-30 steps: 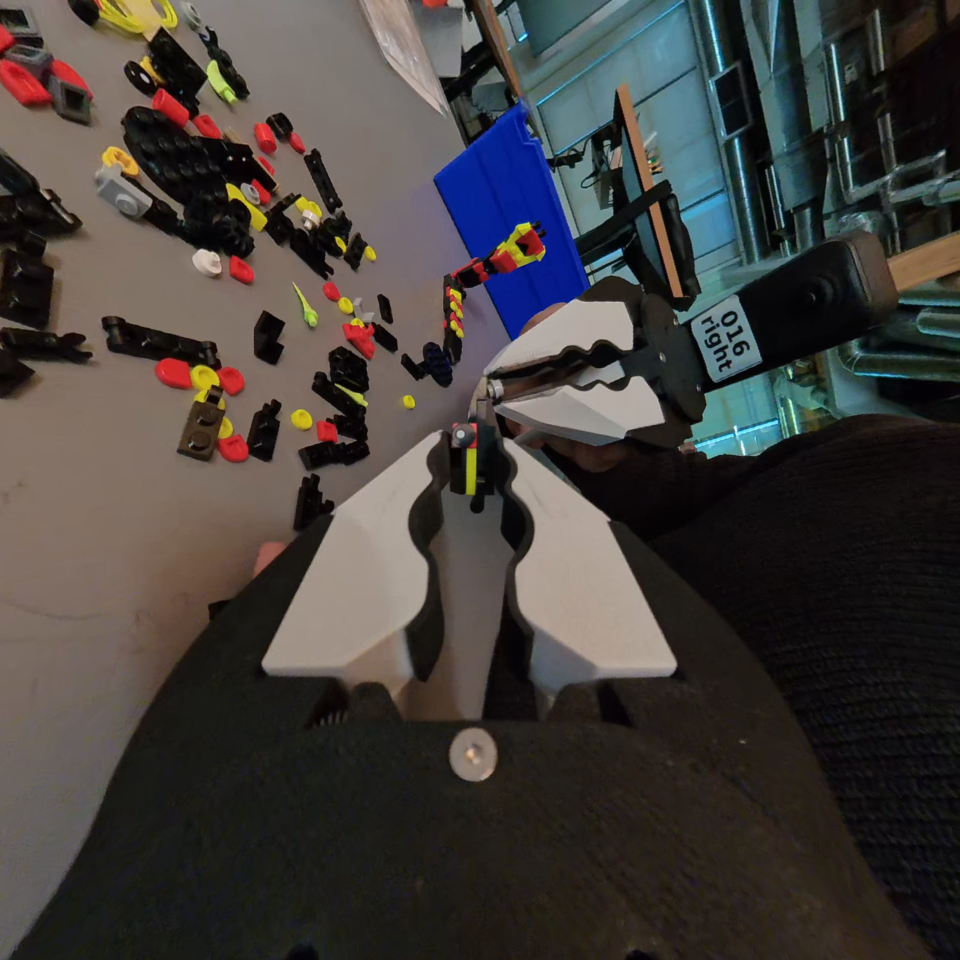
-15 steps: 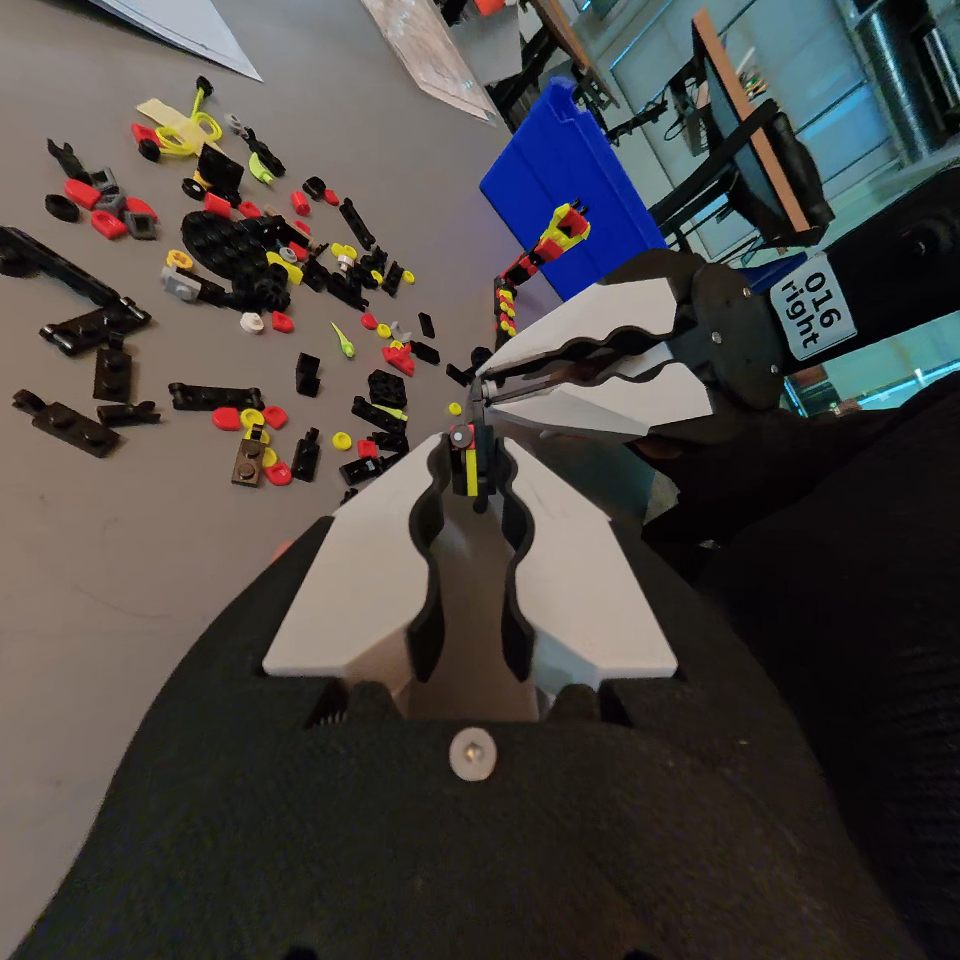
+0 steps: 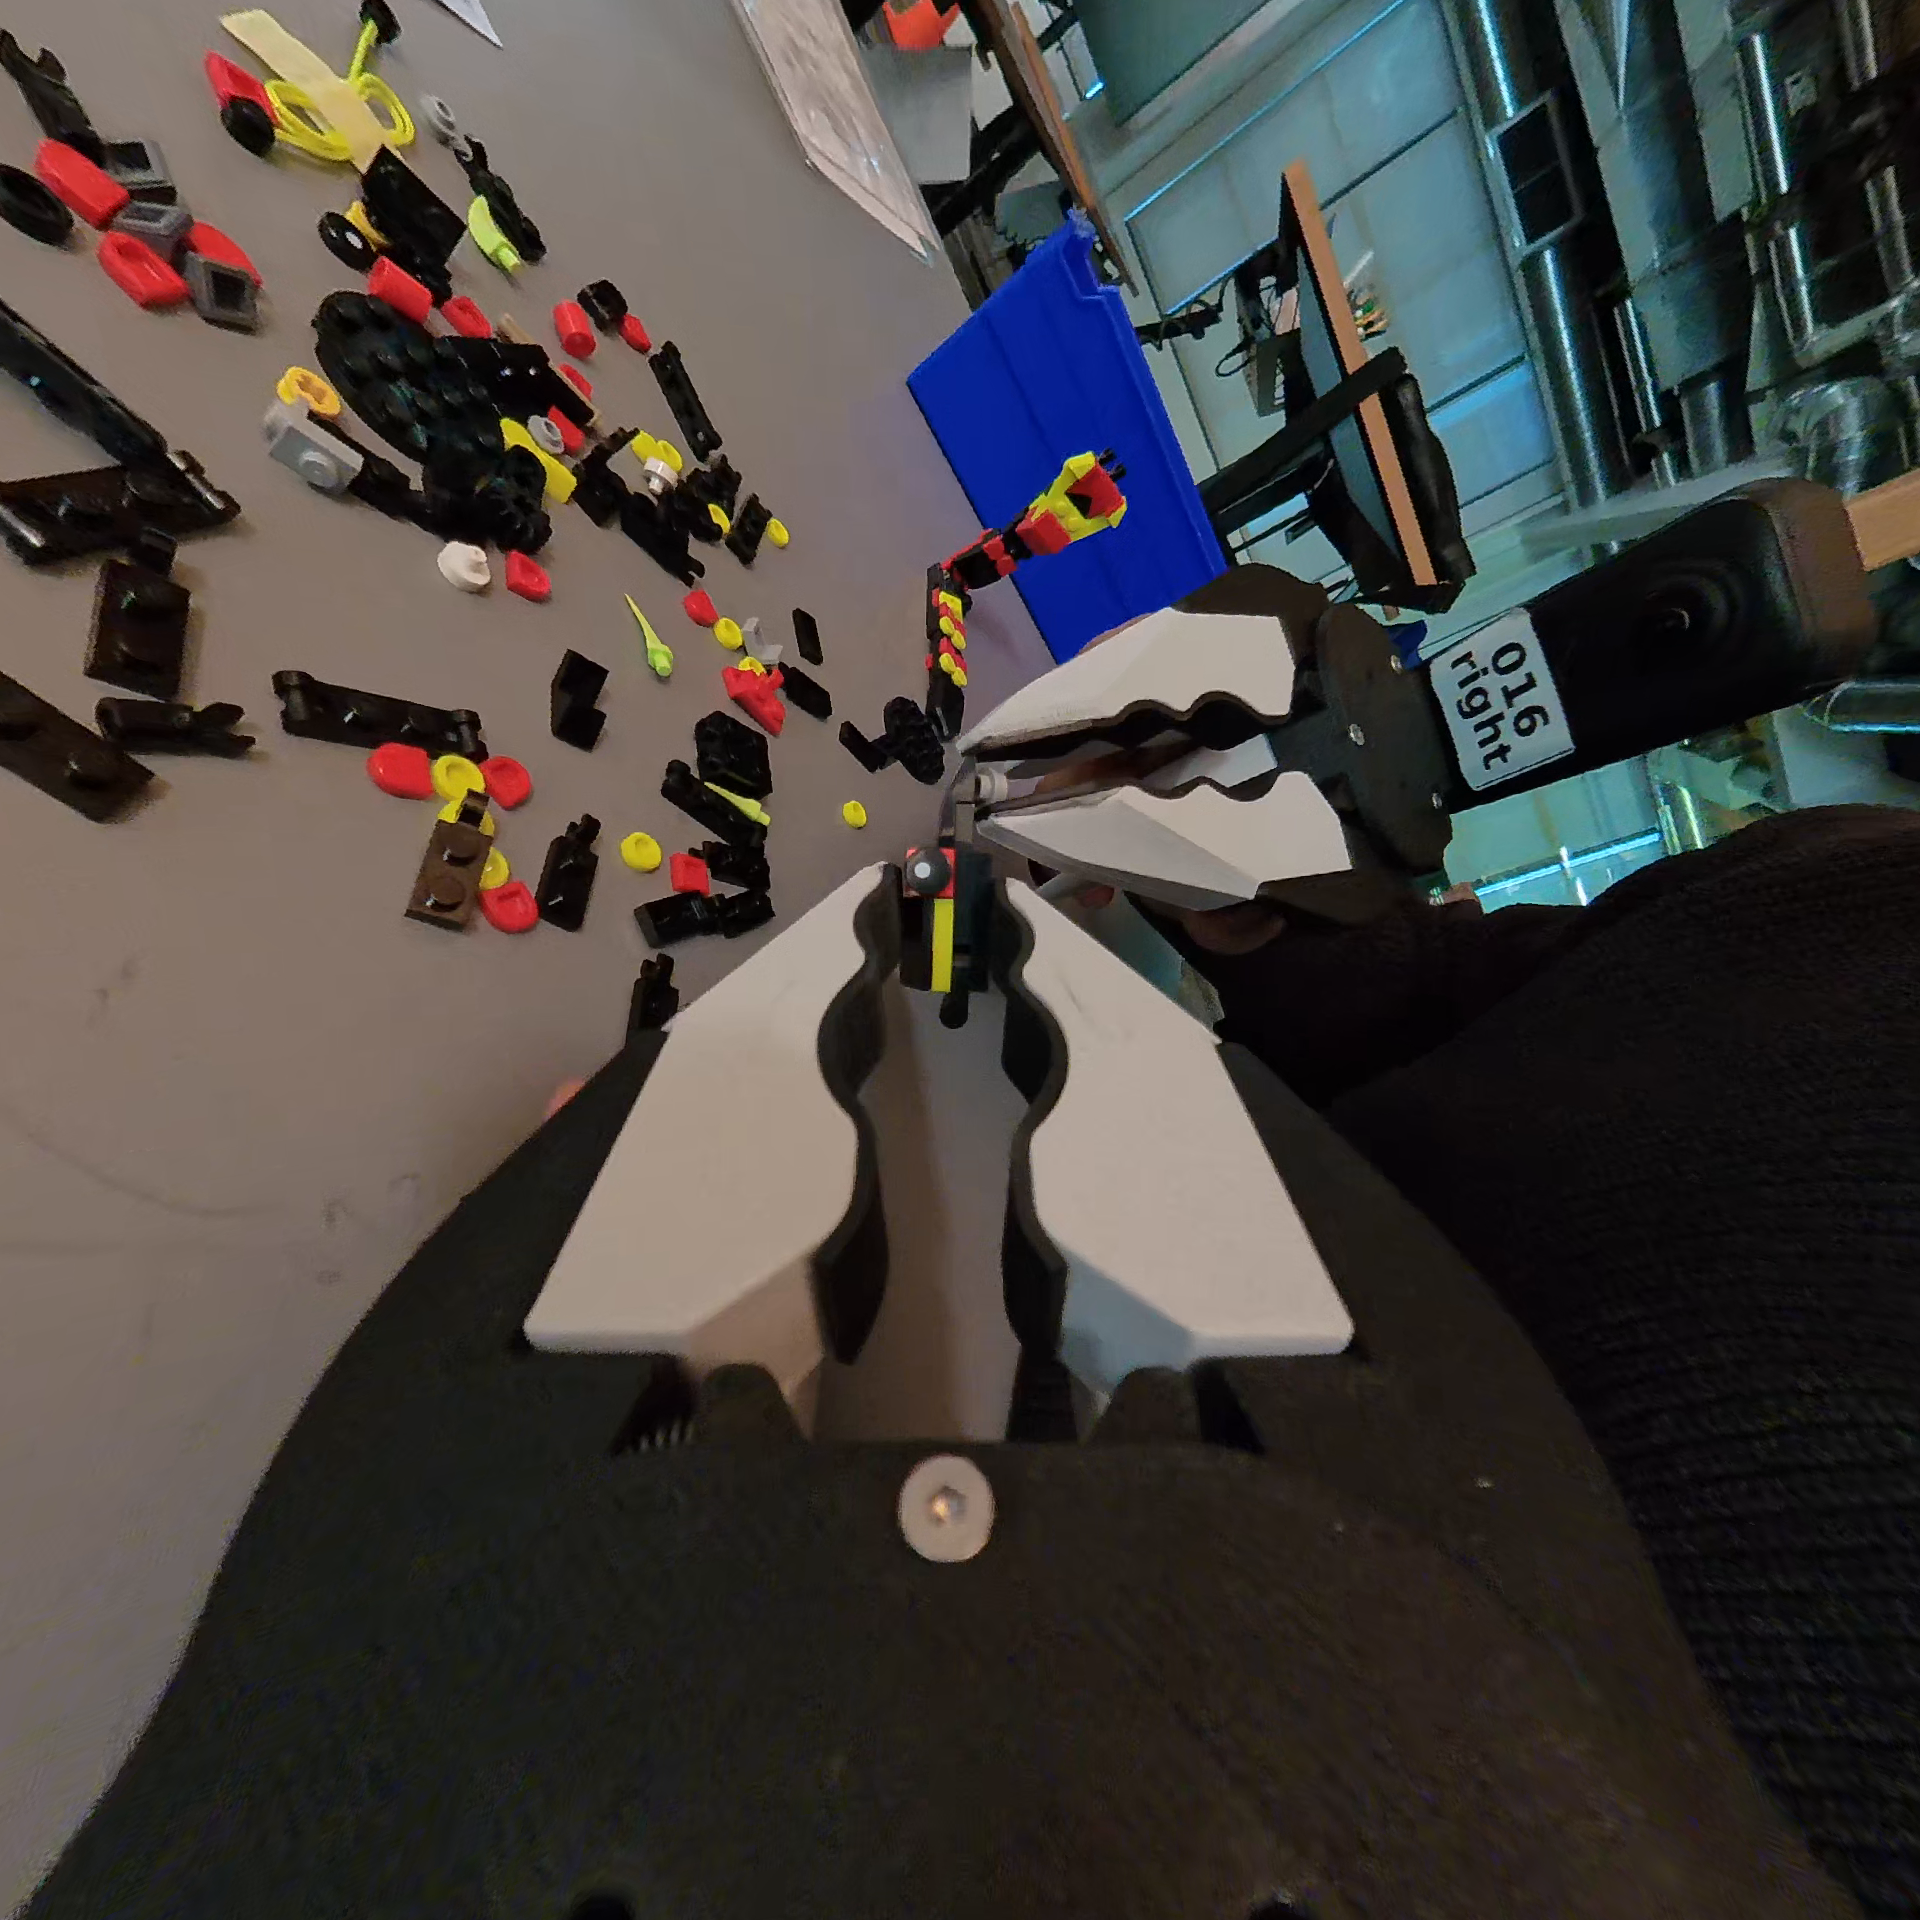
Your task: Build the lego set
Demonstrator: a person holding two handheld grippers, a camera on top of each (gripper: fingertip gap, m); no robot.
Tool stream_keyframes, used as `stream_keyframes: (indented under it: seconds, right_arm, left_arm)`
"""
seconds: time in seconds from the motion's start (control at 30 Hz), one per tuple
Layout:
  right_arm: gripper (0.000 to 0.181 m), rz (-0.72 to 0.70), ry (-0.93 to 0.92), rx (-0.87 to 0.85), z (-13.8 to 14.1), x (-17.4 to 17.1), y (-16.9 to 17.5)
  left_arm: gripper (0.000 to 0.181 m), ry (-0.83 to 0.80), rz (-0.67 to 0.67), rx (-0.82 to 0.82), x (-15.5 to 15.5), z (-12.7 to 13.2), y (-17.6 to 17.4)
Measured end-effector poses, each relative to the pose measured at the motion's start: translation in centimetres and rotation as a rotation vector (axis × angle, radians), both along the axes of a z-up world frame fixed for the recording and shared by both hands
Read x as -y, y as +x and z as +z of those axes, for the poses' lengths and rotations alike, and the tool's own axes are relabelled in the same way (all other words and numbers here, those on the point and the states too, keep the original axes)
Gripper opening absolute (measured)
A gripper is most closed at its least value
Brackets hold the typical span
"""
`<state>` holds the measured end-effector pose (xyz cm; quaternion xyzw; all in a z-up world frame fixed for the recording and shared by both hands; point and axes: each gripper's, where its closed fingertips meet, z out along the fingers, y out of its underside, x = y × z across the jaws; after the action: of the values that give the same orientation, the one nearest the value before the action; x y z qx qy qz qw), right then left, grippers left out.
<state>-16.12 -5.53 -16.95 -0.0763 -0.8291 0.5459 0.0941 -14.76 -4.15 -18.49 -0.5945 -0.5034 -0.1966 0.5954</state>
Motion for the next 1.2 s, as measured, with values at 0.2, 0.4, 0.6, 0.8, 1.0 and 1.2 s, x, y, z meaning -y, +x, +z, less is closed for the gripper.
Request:
stream_keyframes:
  seconds: [0.2, 0.4, 0.6, 0.8, 1.0, 1.2]
  right_arm:
    - [0.007, 0.003, -0.004, 0.014, 0.0, 0.0, 0.1]
    - [0.007, 0.010, -0.024, 0.033, 0.4, 0.0, 0.2]
    - [0.007, 0.014, -0.045, 0.037, 1.0, 0.1, 0.4]
    - [0.011, 0.020, -0.073, 0.053, 1.7, 0.0, 0.5]
    - [0.024, 0.026, -0.175, 0.204, 3.6, -0.7, 0.1]
    - [0.023, 0.082, -0.269, 0.563, 3.8, -2.3, -0.5]
  left_arm:
    - [0.014, 0.060, -0.008, 0.049, -0.1, 0.1, 0.1]
    - [0.014, 0.183, -0.027, 0.134, -0.4, 0.7, 0.5]
    - [0.014, 0.307, -0.045, 0.203, -0.8, 1.5, 0.8]
    - [0.014, 0.400, -0.057, 0.255, -0.9, 2.1, 0.9]
    - [0.014, 0.410, -0.067, 0.246, -1.0, 2.2, 1.0]
    - [0.014, 0.404, -0.089, 0.174, -0.8, 2.9, 1.1]
